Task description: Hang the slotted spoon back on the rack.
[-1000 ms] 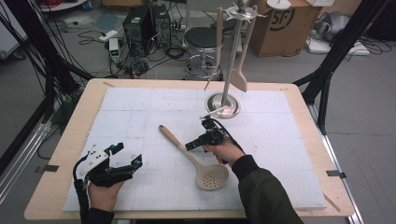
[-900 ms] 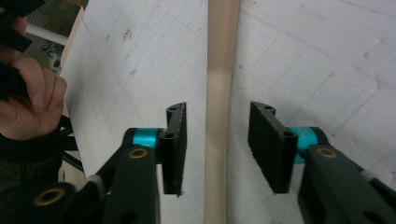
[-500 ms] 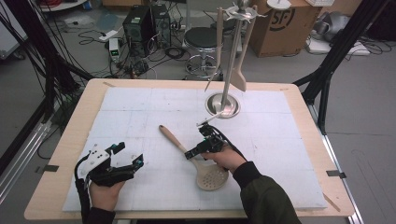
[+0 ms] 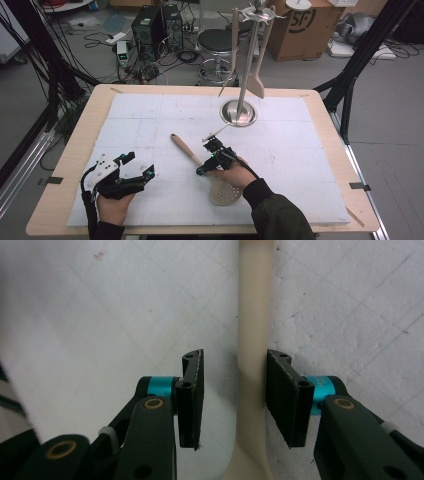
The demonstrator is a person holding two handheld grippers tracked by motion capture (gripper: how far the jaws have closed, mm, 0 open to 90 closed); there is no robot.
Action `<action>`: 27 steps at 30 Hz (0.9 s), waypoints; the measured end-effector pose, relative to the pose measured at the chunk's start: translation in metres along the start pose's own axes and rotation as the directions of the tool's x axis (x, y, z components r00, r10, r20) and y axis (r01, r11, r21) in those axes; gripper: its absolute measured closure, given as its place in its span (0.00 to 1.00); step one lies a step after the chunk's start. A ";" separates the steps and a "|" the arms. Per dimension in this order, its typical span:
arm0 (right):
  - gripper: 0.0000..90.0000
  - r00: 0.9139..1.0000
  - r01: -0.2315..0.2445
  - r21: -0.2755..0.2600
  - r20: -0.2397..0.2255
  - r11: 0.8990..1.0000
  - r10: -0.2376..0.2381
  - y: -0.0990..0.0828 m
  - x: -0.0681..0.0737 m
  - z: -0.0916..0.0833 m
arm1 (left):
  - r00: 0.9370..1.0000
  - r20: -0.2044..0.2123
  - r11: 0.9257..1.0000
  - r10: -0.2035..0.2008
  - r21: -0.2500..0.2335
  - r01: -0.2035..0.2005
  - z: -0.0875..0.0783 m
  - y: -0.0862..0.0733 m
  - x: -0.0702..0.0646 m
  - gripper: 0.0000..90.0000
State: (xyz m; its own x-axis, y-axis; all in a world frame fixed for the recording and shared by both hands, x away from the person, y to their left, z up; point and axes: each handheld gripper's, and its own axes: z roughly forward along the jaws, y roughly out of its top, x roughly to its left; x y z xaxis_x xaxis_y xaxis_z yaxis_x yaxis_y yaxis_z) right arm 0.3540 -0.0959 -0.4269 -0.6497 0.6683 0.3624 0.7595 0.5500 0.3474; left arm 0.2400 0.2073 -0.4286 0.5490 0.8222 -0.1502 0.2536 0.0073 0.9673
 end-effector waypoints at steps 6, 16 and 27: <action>0.71 0.964 0.110 0.003 0.244 0.994 -0.108 -0.005 0.031 0.009 | 1.000 0.002 1.000 0.006 0.002 -0.006 0.000 0.000 -0.002 0.16; 0.87 0.958 0.155 0.024 0.241 0.988 -0.156 -0.002 0.027 0.007 | 1.000 0.001 1.000 0.001 -0.001 -0.001 -0.001 0.000 0.000 0.16; 0.88 0.996 0.091 -0.216 0.025 0.972 -0.088 -0.016 -0.016 -0.019 | 1.000 -0.006 1.000 -0.006 -0.006 0.006 -0.002 0.000 0.002 0.16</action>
State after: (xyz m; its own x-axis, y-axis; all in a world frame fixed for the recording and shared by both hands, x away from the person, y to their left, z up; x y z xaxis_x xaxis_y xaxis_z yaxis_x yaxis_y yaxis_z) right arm 0.3512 -0.1250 -0.4219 -0.7128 0.6299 0.3085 0.6720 0.4875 0.5574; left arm 0.2399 0.2103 -0.4287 0.5430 0.8254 -0.1546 0.2519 0.0154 0.9676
